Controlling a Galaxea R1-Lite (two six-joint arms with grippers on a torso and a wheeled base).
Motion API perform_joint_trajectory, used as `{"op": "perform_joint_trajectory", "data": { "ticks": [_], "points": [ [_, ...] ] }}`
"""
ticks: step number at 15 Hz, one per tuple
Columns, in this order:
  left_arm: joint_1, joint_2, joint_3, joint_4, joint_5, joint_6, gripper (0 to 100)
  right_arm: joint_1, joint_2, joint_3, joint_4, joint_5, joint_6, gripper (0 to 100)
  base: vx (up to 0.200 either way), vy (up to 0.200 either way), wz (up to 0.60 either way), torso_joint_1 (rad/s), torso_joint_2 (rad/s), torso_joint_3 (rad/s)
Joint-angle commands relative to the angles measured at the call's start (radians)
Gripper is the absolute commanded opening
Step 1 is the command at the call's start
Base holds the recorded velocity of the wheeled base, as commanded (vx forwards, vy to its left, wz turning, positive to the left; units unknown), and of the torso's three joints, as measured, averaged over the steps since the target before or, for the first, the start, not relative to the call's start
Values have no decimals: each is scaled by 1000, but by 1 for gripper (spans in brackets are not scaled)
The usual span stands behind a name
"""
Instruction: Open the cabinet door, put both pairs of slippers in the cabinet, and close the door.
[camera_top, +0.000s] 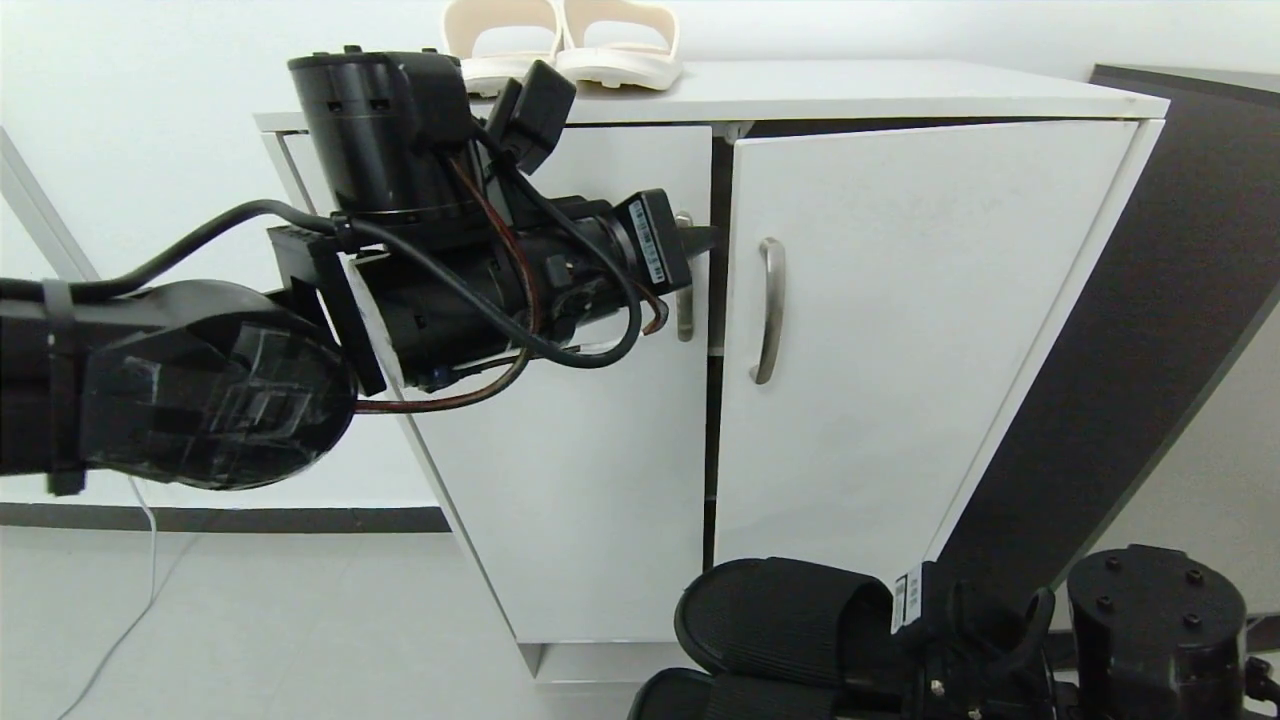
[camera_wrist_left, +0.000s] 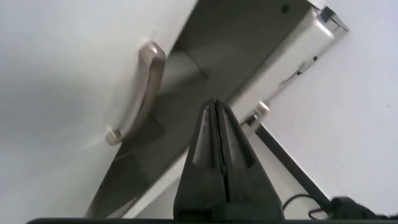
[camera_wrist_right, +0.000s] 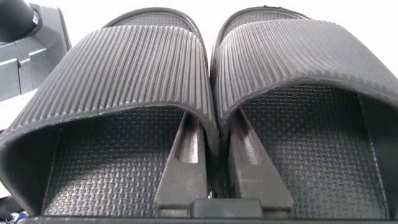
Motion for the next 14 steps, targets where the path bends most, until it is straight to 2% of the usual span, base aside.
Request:
{"op": "perform_joint_trajectory", "data": {
  "ticks": [1, 7, 12, 14],
  "points": [
    [2, 39, -30, 0, 0, 0, 0, 0, 3, 2, 1, 2, -1, 0, 0, 0, 0, 0, 0, 0],
    [2, 92, -82, -2, 11, -2, 0, 14, 24, 12, 1, 4, -3, 0, 0, 0, 0, 0, 0, 0],
    [-8, 99, -73, -28, 7, -6, 0, 40, 29, 58, -2, 14, -46, 0, -200, 0, 0, 0, 3, 4],
    [-70, 102, -71, -32, 1, -5, 0, 54, 21, 77, -14, 56, -49, 0, -200, 0, 0, 0, 5, 0]
  ]
}}
